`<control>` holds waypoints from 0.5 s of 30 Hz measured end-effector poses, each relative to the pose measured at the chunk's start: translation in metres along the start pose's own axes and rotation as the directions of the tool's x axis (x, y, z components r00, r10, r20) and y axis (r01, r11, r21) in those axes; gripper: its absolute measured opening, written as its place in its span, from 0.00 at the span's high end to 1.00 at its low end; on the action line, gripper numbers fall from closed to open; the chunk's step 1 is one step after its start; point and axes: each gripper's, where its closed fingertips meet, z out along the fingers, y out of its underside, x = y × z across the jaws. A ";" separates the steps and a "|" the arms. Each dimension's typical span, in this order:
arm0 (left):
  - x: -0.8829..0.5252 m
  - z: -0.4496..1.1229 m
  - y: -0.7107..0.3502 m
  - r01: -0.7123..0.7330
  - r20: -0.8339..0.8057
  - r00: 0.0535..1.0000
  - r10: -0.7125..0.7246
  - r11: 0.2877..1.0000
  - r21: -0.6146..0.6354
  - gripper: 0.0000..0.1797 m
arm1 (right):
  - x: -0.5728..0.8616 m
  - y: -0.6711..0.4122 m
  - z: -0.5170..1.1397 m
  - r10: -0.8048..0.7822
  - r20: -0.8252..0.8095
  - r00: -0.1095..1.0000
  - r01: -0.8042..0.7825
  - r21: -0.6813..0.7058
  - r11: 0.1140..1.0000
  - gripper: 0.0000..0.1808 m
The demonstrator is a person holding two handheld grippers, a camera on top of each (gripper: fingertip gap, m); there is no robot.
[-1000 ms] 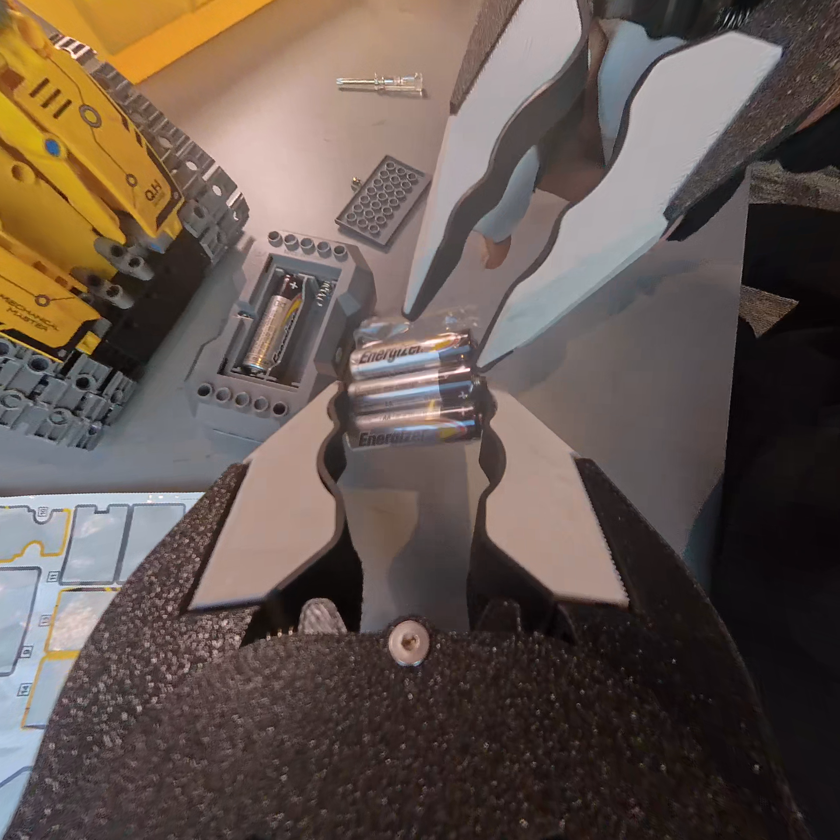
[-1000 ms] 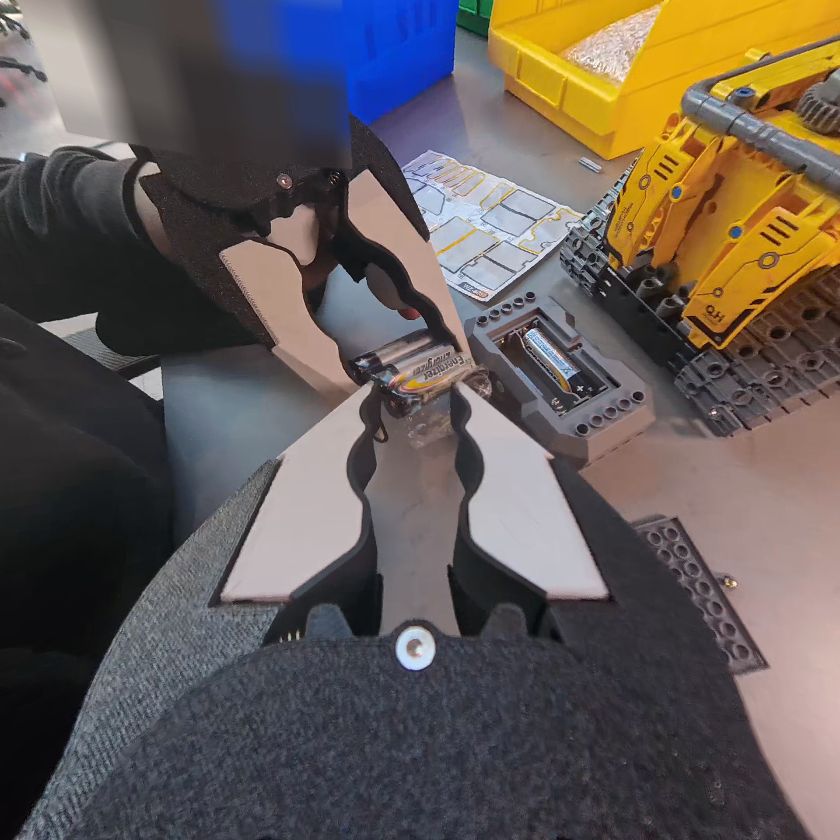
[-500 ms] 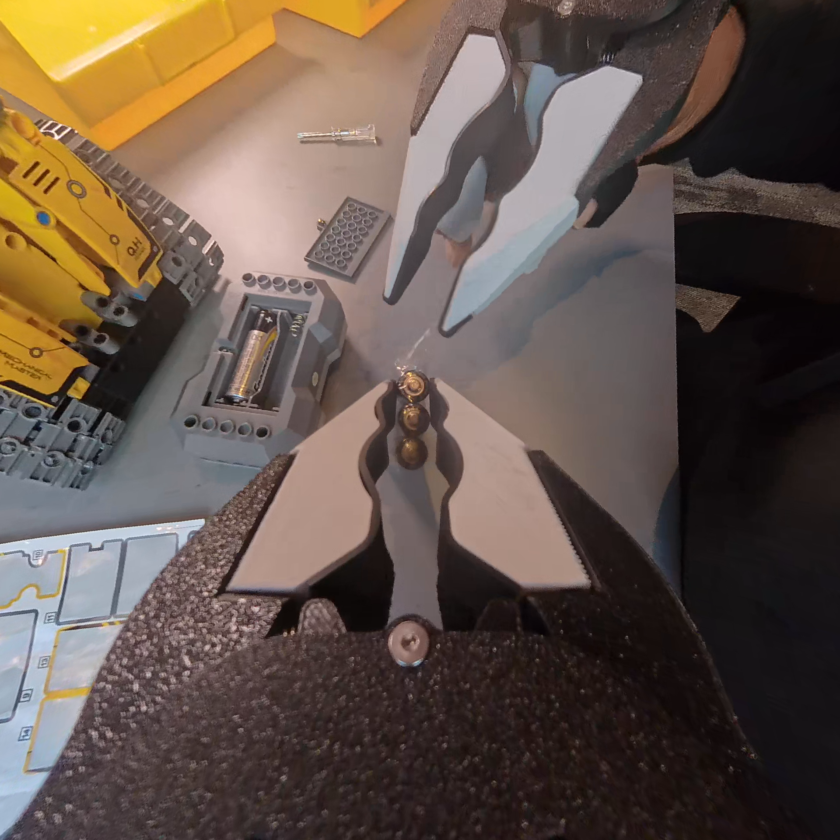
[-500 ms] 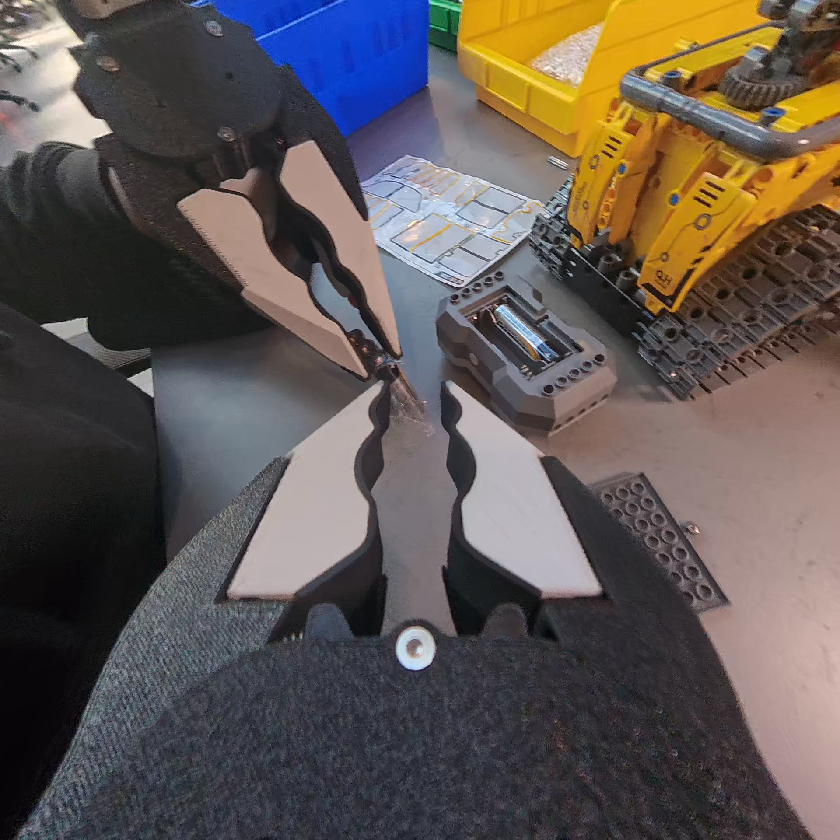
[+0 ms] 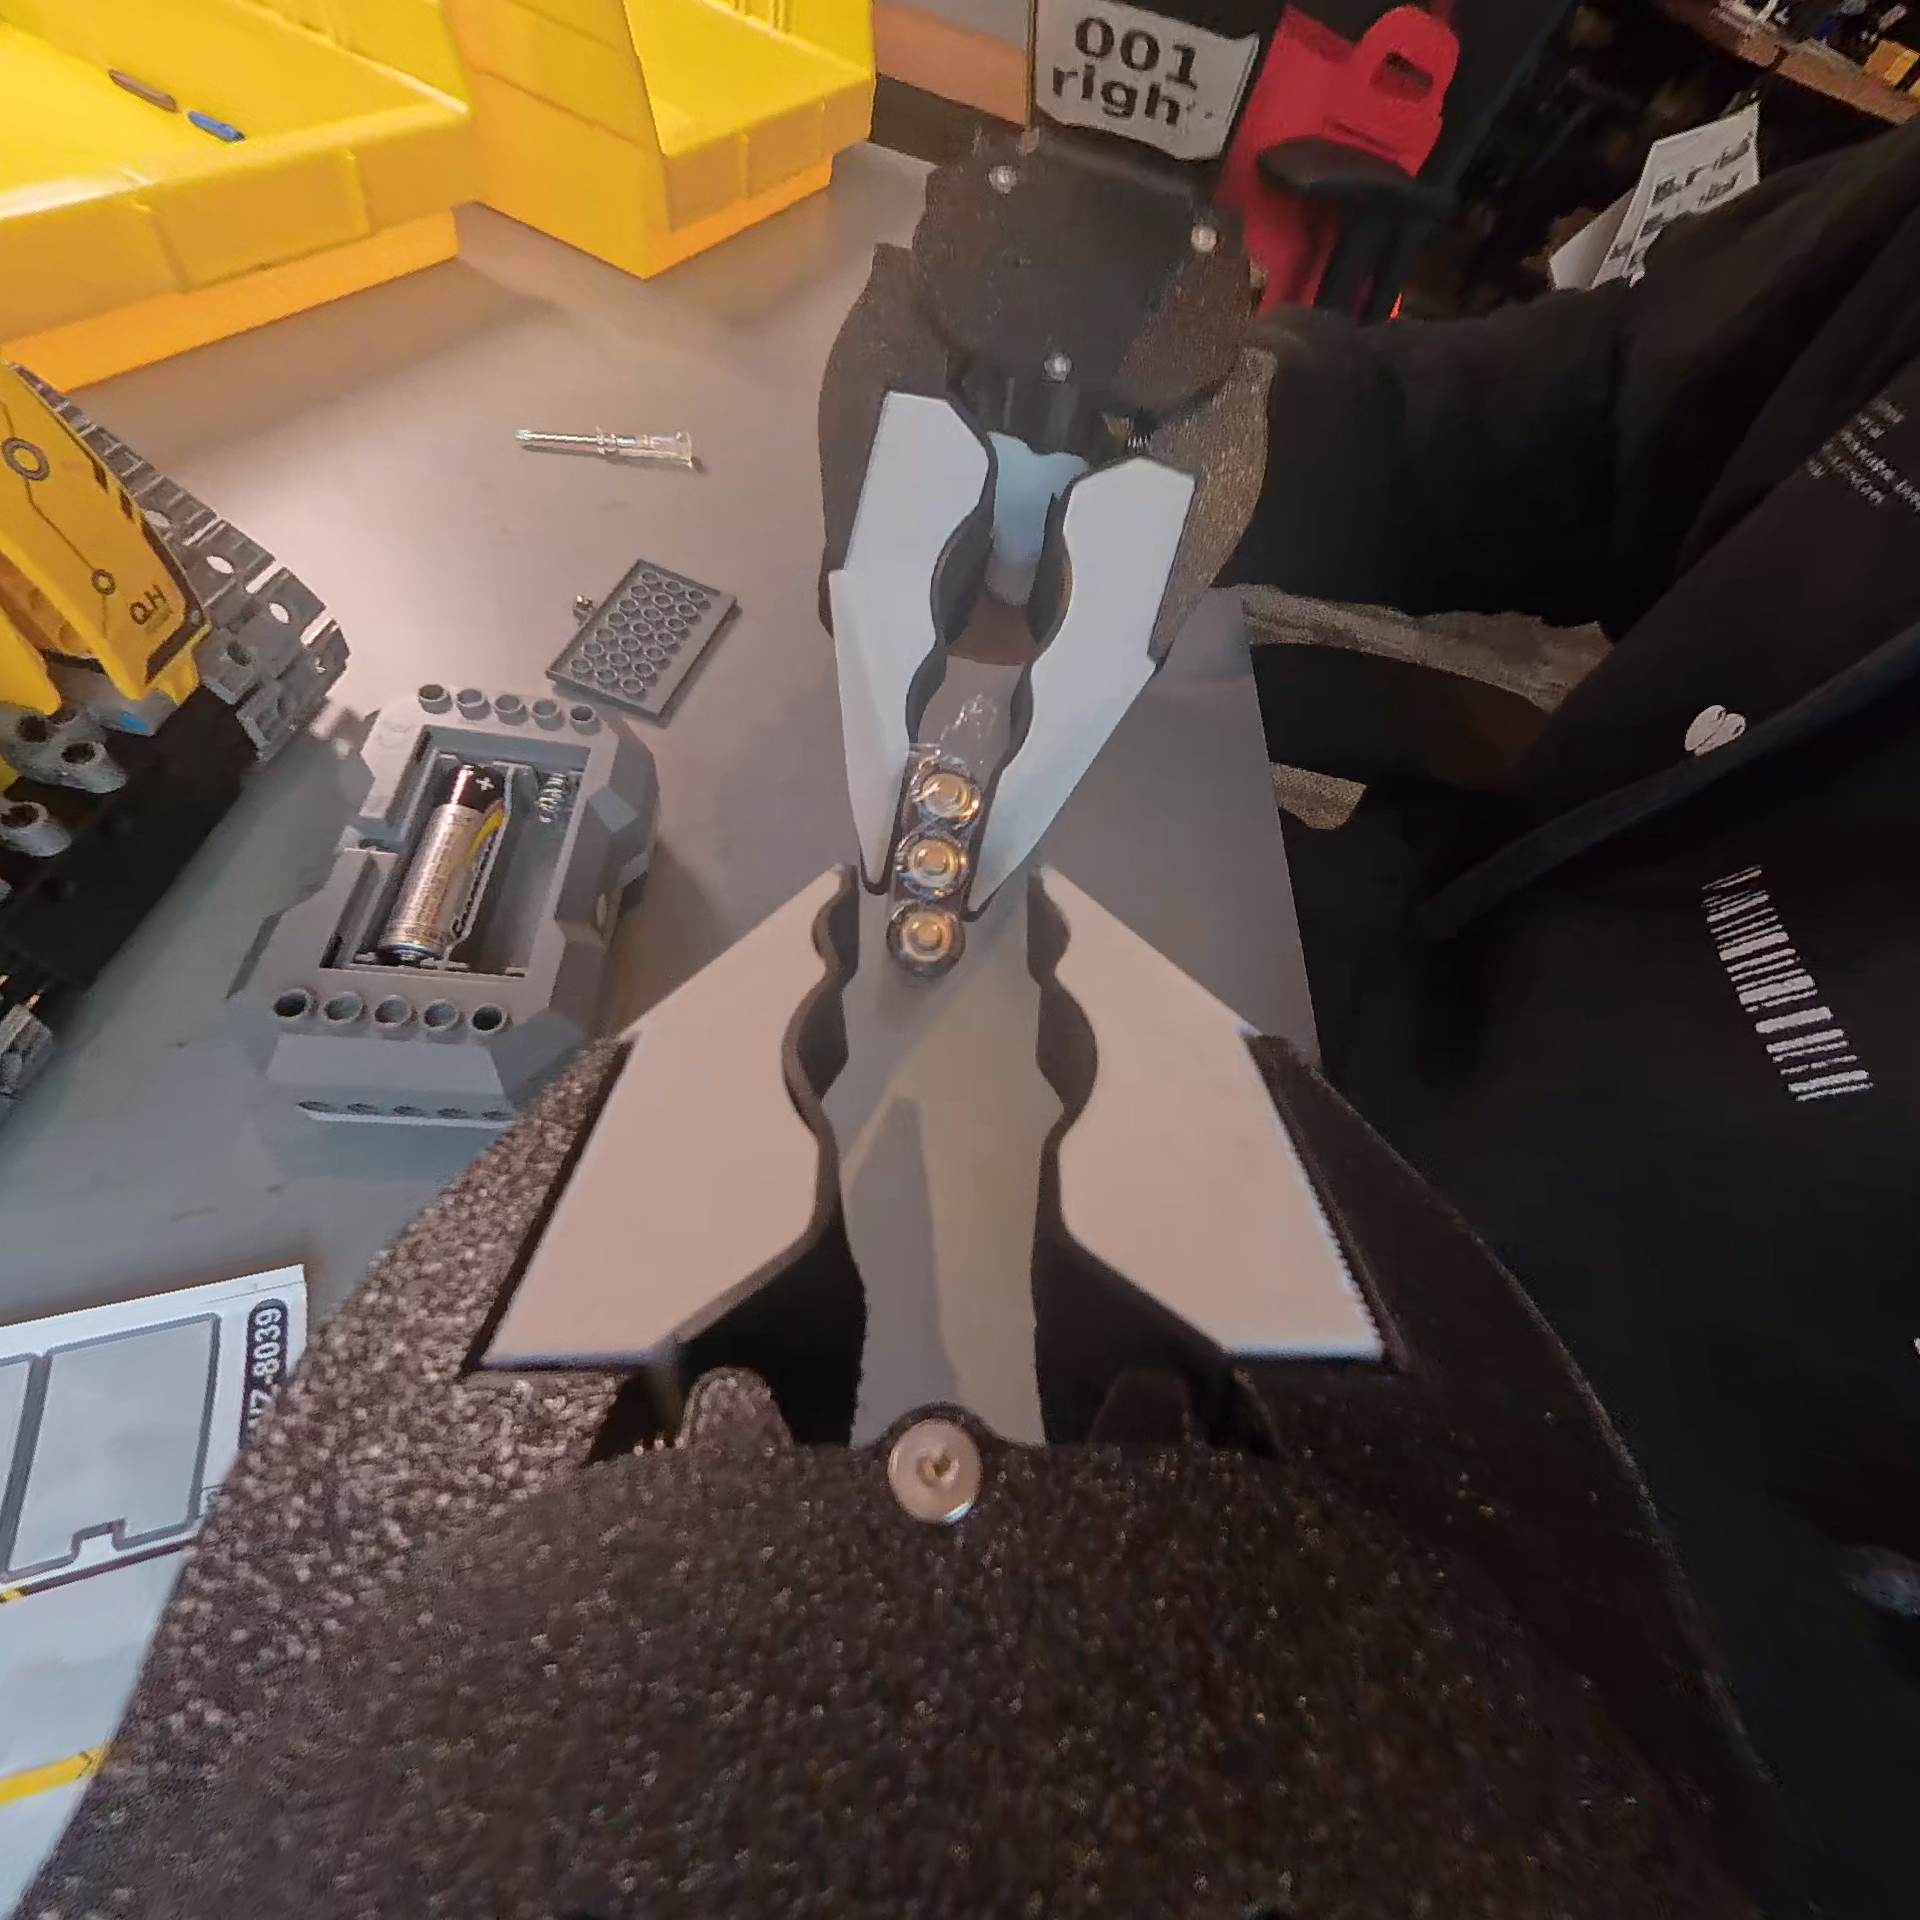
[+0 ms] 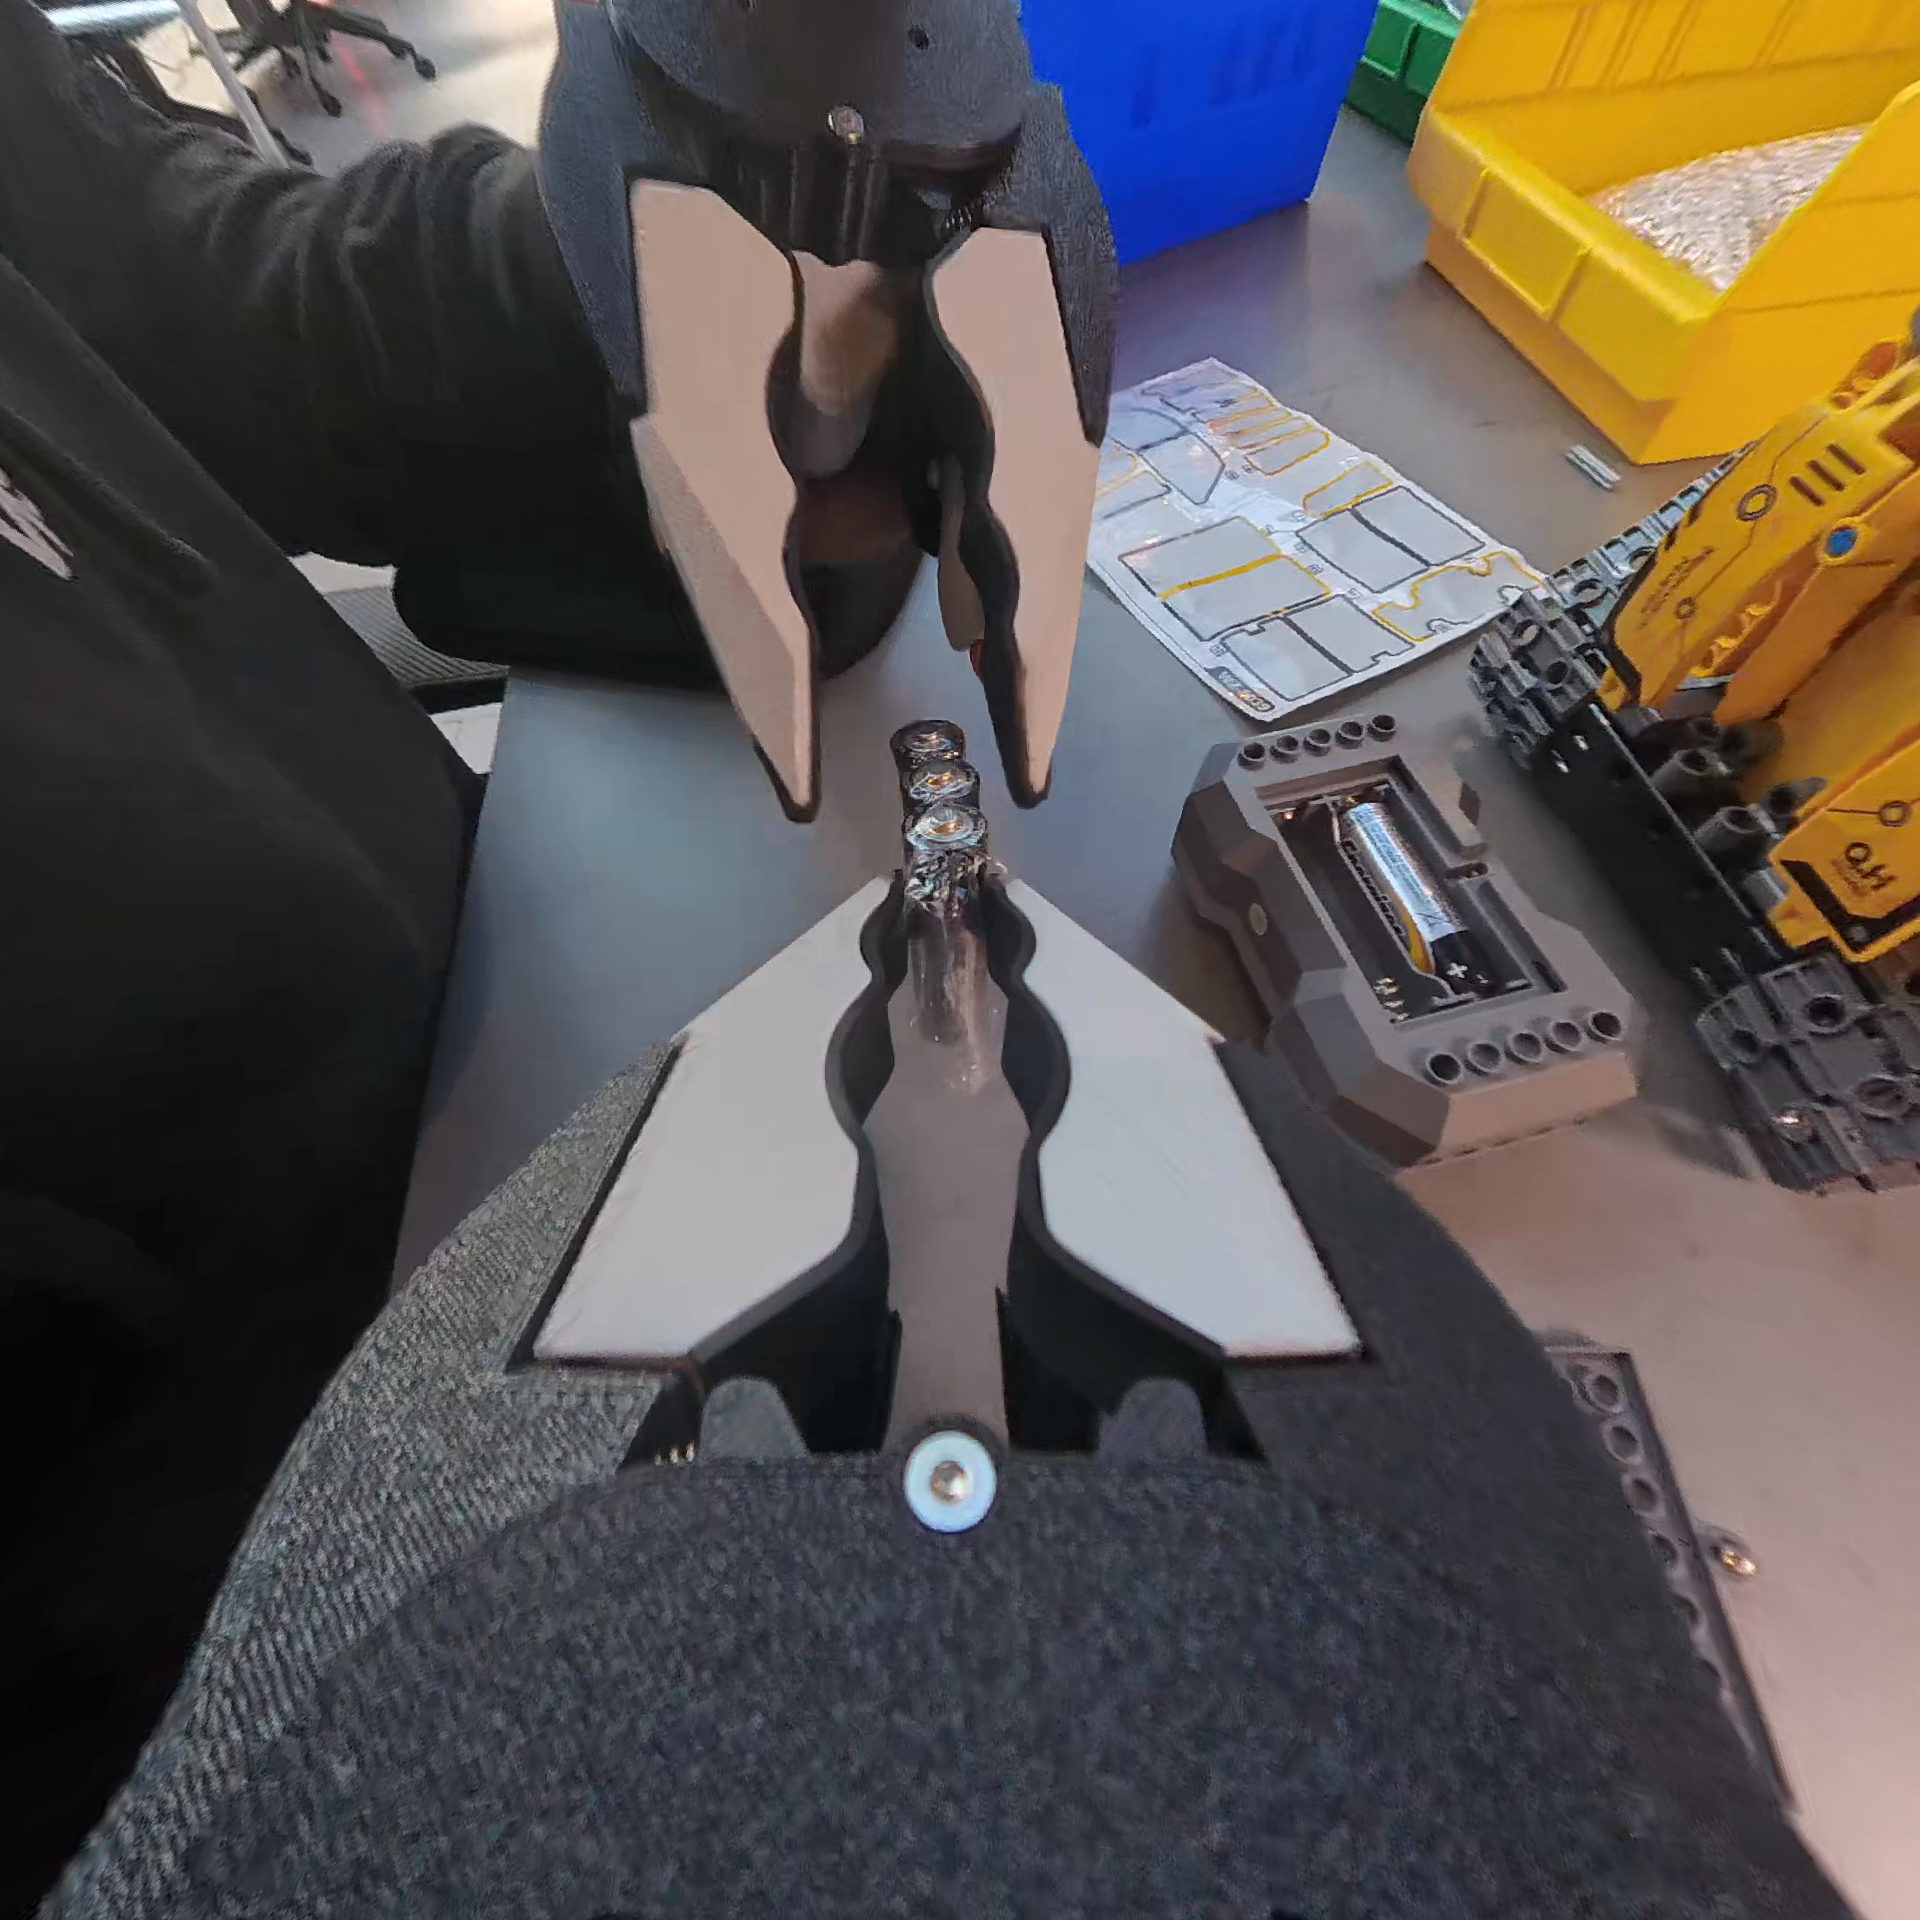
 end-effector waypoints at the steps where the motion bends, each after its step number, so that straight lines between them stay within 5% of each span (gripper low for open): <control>1: 0.001 0.002 0.002 -0.005 -0.008 1.000 0.005 1.000 -0.016 0.89 | -0.003 -0.004 -0.001 0.019 0.023 1.000 -0.020 0.023 1.000 0.92; 15: -0.001 0.006 -0.005 0.190 -0.064 0.980 -0.190 0.982 0.003 0.93 | 0.002 -0.011 -0.014 0.169 0.013 0.986 -0.170 0.106 0.980 0.90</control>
